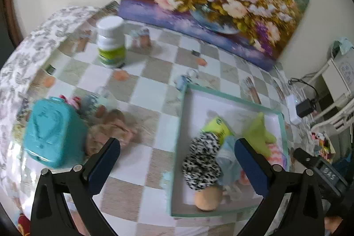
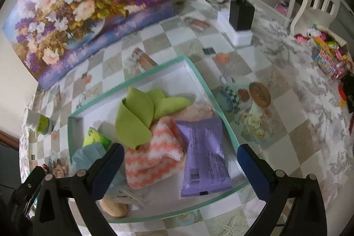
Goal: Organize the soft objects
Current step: 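Move both grippers back toward the pink cloth and red scrunchie by the teal box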
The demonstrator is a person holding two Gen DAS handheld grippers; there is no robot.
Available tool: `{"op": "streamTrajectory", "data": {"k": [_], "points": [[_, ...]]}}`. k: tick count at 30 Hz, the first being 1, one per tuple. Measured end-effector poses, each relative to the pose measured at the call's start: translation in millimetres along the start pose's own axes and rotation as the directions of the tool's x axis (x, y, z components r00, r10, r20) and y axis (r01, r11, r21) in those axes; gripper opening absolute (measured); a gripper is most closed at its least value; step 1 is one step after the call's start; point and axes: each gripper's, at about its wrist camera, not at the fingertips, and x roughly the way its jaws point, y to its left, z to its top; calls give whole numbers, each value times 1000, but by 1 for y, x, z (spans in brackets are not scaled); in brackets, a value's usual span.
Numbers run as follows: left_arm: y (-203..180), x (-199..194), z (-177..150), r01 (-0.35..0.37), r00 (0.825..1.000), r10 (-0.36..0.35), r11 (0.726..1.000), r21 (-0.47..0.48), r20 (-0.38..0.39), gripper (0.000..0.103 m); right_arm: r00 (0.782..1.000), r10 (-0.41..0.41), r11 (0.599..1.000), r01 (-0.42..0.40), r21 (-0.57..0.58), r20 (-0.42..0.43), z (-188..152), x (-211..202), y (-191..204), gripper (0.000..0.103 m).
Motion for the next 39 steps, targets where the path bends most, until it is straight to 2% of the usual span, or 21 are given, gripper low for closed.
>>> {"op": "streamTrajectory", "data": {"k": [3,9,12,14,17,21,26,32,39], "points": [[13,-11,6,-28,999,29,999,-22,36,103,999,27,1000,-26,-15,37,2,-11,10,103],[67,-38,18,-97,987,113,985,-141,112,103,992,98,992,-91,-89,78,-1,-26,45,103],[97,-50,22,-174,975,195,970,-170,111,103,987,138,983,-127,-133,78,-7,-29,66,103],[120,-57,24,-241,959,264,950,-197,102,103,984,162,977,-150,-151,69,-11,-28,75,103],[149,-66,23,-277,947,306,931,-238,94,103,980,193,966,-181,-186,50,-19,-27,92,103],[179,-71,22,-286,944,318,921,-266,89,103,979,202,945,-188,-268,22,-33,-23,122,103],[211,-56,20,-279,956,293,917,-283,6,103,970,239,900,-237,-366,-42,-53,-15,160,103],[233,-35,29,-137,991,128,949,-284,-50,103,951,263,838,-309,-450,-162,-82,4,203,103],[250,-13,48,-60,995,42,975,-213,-87,103,954,234,788,-298,-539,-186,-96,17,233,103]]}}
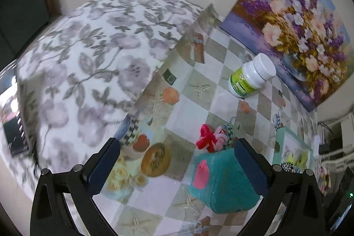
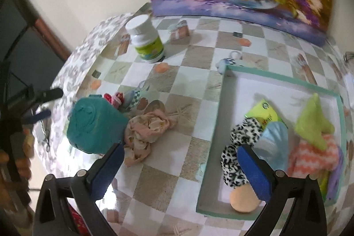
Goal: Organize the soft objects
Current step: 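Move both grippers back toward the pink cloth and red scrunchie by the teal box, then grasp the pink cloth with the right gripper while the left grasps the red scrunchie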
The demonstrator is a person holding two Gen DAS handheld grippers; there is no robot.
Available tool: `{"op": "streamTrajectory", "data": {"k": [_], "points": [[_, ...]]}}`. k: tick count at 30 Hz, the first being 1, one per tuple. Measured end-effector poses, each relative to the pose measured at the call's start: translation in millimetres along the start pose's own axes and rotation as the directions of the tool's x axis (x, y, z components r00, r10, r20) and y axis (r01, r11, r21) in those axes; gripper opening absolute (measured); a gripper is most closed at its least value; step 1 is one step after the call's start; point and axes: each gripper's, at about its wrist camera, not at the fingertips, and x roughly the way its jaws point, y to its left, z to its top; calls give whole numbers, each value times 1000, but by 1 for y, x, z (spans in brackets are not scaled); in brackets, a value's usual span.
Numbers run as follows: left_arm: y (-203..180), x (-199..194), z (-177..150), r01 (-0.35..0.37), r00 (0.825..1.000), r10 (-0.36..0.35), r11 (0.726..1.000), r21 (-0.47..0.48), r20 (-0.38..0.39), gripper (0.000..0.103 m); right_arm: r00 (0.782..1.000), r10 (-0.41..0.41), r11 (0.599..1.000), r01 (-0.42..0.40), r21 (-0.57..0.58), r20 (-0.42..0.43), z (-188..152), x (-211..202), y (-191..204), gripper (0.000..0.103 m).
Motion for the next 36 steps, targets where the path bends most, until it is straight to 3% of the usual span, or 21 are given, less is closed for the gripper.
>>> {"op": "streamTrajectory", "data": {"k": [8,12,18,23,30,33,36], "points": [[-9,27,21,71,994,-58,987,147,-89,102,996,3,999,-8,-53,-90,8,41,21,101],[-17,34,26,105,989,-83,977,186,-123,102,994,31,998,-36,-45,-109,11,53,27,93],[-23,51,33,153,973,-112,968,199,-202,98,988,38,993,-55,-104,-153,9,68,40,84],[-36,69,39,184,949,-113,957,225,-296,95,986,40,989,-63,-137,-160,8,78,44,81],[-38,99,43,182,911,-103,970,164,-399,78,981,60,982,-91,-163,-186,5,87,48,60],[-39,108,41,178,895,-99,973,145,-435,65,979,63,979,-98,-179,-192,5,90,51,55],[-44,113,40,161,894,-77,975,156,-441,59,979,65,978,-101,-184,-195,2,92,55,52]]}}
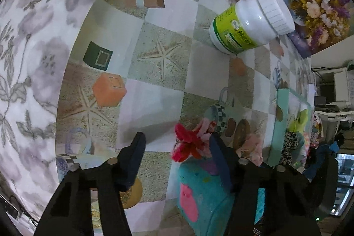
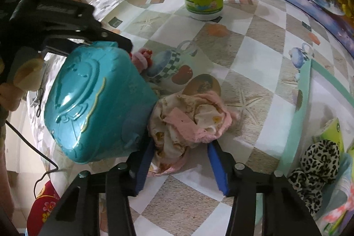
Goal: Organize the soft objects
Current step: 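Grasp the pink cloth with the right gripper while the left grasps the red scrunchie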
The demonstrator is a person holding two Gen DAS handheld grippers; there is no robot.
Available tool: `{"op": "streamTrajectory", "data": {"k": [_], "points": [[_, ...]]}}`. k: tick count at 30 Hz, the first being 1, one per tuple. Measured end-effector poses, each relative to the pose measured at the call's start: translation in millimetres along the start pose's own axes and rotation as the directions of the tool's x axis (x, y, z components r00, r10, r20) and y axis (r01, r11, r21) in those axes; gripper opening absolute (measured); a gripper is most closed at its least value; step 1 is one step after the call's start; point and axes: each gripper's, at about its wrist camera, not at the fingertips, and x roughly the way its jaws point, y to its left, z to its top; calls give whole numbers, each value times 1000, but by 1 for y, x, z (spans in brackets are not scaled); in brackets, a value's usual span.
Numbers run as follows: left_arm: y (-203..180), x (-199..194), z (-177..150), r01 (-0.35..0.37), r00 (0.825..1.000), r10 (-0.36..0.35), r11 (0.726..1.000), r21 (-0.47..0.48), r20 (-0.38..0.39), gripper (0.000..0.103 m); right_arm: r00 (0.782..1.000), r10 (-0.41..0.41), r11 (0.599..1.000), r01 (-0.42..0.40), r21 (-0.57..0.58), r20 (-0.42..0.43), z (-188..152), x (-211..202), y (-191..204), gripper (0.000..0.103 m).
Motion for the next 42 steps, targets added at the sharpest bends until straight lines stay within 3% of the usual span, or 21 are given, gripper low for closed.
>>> {"op": "streamTrajectory", "data": {"k": [8,14,27,35,42], "points": [[-11,12,-1,23,1000,-23,1000,-7,-16,36,1000,-7,1000,7,-9,3,1,2,6,44],[-9,15,-6,34,999,-34,999,-31,6,23,1000,-16,1000,16,-10,3,0,1,5,29],[8,-4,-12,-23,998,27,996,-81,52,18,998,-66,998,66,19,13,-2,-4,-12,18],[25,-17,-22,-4,997,15,989,-145,71,7,998,-50,998,48,43,31,-8,-20,-23,15],[32,-19,-29,3,996,13,982,-187,86,4,998,-35,997,31,76,53,-12,-36,-30,14]]}}
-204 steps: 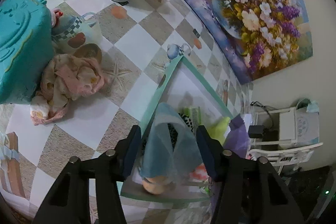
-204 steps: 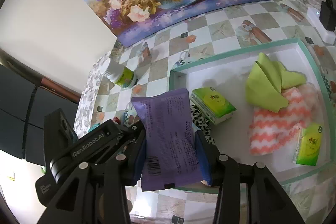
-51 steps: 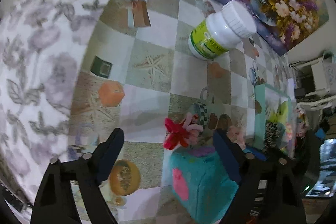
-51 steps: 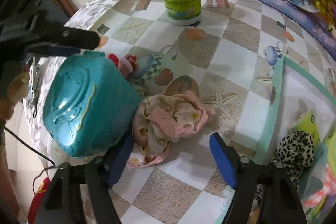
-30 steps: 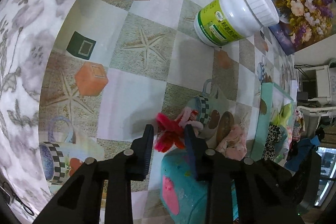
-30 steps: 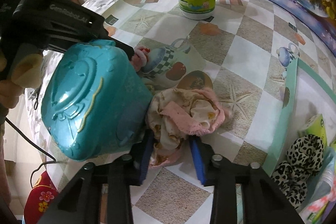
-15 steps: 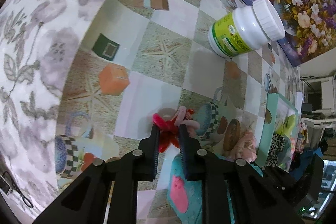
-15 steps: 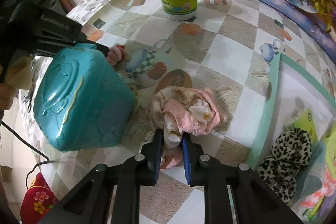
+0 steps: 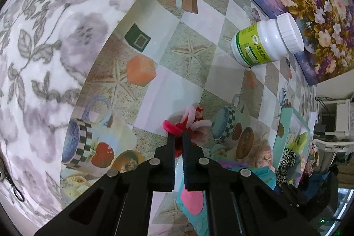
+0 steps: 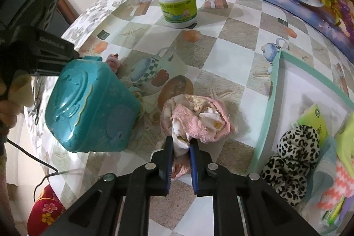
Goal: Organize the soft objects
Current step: 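Grasp the pink cloth with the right gripper while the left grasps the red scrunchie, then lift the pink cloth with the right gripper while the left lifts the scrunchie toward the tray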
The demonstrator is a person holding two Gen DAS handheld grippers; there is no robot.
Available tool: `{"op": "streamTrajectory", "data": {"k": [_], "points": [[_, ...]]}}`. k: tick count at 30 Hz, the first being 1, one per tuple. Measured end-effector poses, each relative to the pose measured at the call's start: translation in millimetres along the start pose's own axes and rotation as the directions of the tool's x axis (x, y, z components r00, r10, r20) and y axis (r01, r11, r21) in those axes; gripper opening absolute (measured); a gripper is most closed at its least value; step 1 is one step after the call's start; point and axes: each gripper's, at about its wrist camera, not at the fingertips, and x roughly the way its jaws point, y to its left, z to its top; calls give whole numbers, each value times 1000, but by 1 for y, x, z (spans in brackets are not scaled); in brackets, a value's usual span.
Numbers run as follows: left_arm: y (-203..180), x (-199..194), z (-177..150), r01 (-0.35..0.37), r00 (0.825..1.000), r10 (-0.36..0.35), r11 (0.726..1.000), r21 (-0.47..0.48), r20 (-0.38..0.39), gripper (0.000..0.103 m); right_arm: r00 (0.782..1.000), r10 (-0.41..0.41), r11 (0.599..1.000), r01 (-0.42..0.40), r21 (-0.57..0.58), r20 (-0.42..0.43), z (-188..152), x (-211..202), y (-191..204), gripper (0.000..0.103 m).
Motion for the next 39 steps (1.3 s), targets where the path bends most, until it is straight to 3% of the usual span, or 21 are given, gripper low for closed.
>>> {"op": "streamTrajectory", "data": {"k": [25,30,33,35,39], "points": [[14,-50,-11,4,994,0,999,-39,107,2,996,46,997,-50,54,76,-2,-25,-4,14],[8,-35,-6,-43,994,48,998,-47,103,3,995,50,997,-55,55,82,-4,-28,-3,14],[6,-27,0,-65,993,70,996,-55,92,10,994,56,996,-61,58,89,-4,-30,-6,14],[5,-24,2,-67,993,72,996,-54,89,22,994,57,996,-63,60,92,-4,-31,-7,14],[-2,-16,2,-124,989,126,992,-28,75,35,994,59,996,-65,67,89,-3,-30,-9,14]]}}
